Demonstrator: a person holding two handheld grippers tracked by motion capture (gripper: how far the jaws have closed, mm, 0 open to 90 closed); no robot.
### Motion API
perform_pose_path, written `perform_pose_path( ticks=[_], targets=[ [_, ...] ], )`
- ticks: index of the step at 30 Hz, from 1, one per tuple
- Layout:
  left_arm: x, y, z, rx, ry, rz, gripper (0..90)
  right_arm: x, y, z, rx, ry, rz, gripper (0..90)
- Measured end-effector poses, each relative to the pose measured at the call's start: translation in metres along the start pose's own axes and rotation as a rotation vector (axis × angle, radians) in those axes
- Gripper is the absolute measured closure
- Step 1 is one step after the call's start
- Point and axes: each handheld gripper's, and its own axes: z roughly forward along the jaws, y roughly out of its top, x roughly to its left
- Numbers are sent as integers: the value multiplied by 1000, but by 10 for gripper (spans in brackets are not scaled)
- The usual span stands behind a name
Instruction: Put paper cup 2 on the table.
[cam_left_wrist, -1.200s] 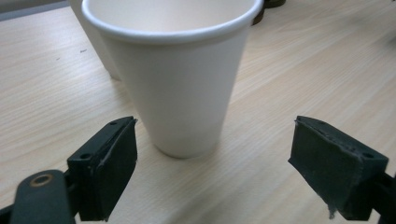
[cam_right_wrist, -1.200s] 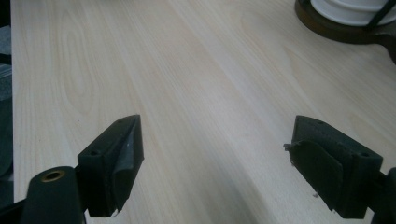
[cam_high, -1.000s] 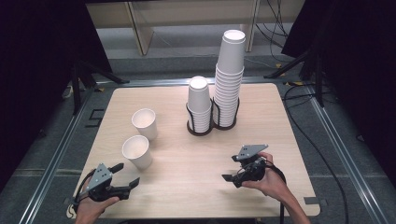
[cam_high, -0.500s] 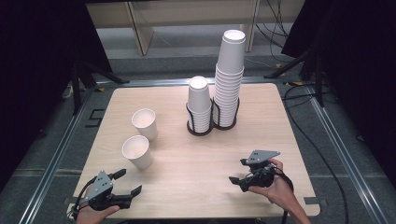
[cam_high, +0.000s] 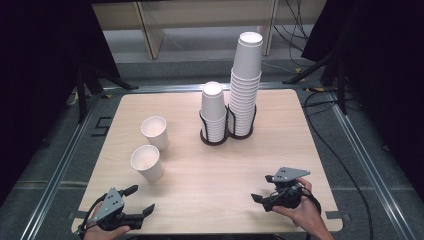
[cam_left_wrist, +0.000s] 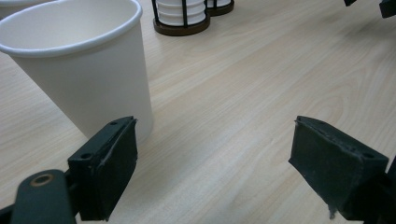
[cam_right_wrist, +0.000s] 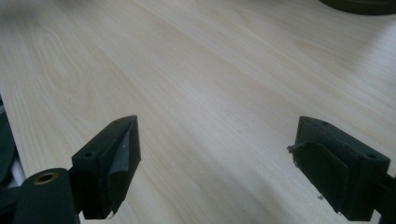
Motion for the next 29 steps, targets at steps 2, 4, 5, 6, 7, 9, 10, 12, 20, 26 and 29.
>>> perform_pose_path(
  ticks=[2, 4, 5, 6, 7, 9, 10, 12, 20, 26, 29],
  targets=[
    [-1, -1, 1, -3, -5, 5, 144, 1, -4, -2, 9, -7, 8, 158],
    [-2, -1, 0, 3, -8, 14, 144, 1, -7, -3, 8, -10, 11, 158],
    [-2, -1, 0, 3, -8, 9, 144, 2, -9, -4, 11, -18, 14, 158],
    [-2, -1, 1, 4, -10, 13, 144, 3, -11, -5, 14, -18, 31, 158],
    [-2, -1, 1, 2, -6, 17, 144, 3, -13, -5, 17, -19, 27, 158],
    [-2, -1, 1, 12, -11, 25, 144, 4, -15, -6, 21, -15, 22, 158],
    [-2, -1, 1, 13, -11, 24, 144, 4, -15, -6, 23, -20, 19, 158],
    [-2, -1, 1, 15, -14, 31, 144, 4, -16, -6, 13, 2, 21, 158],
    [-2, -1, 1, 10, -18, 26, 144, 7, -18, -5, 32, -31, 11, 158],
    [-1, -1, 2, 13, -24, 22, 144, 6, -18, -6, 18, -31, 8, 158],
    [-1, -1, 2, 11, -24, 22, 144, 6, -18, -5, 17, -29, 16, 158]
  ],
)
